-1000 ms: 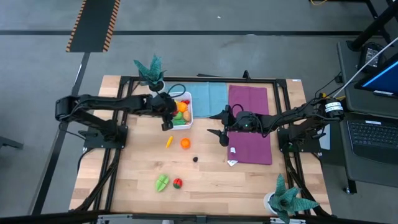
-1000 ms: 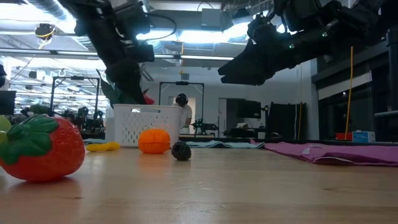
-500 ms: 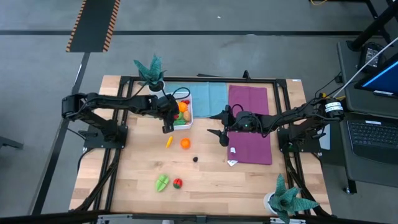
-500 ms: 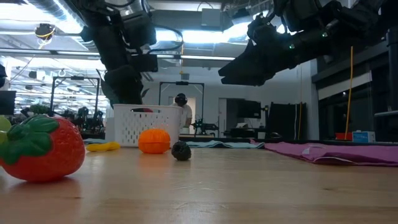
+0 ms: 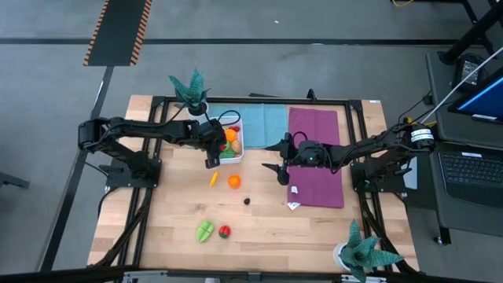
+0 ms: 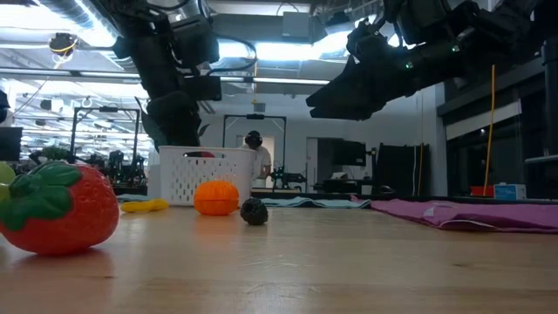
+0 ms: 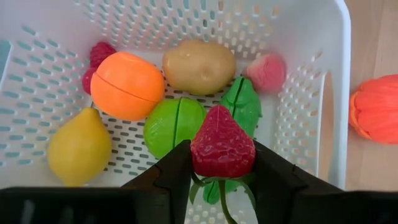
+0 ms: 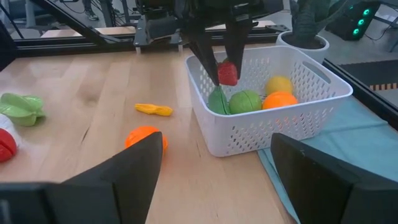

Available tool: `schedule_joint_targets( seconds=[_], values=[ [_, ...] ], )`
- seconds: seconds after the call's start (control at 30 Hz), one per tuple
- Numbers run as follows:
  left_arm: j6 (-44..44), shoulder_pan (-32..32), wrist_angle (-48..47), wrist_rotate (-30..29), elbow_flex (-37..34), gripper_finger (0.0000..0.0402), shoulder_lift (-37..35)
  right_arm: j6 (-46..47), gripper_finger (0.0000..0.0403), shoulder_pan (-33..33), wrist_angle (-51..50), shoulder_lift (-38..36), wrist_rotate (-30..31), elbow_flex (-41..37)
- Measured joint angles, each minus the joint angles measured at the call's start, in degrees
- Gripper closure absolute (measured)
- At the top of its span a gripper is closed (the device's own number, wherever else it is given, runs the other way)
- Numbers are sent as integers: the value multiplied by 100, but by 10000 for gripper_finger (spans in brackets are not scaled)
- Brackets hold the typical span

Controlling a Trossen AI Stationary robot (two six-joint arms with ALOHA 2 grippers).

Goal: Pick and placing Produce into tupperware
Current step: Put the top red strawberry into the white basket, then put the blackberry into the white basket

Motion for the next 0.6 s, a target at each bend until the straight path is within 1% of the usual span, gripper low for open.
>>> schedule_joint_targets(
  seconds=[0.33,0.47,0.6],
  values=[
    [-28,0,44,-9,0,236,-4,0,102,0,2,2,0,0],
    [-7,0,44,-19,0,214,-4,0,102,0,2,2,0,0],
    [-25,2,42,-283,0,193,-7,0,102,0,2,2,0,1]
  ],
)
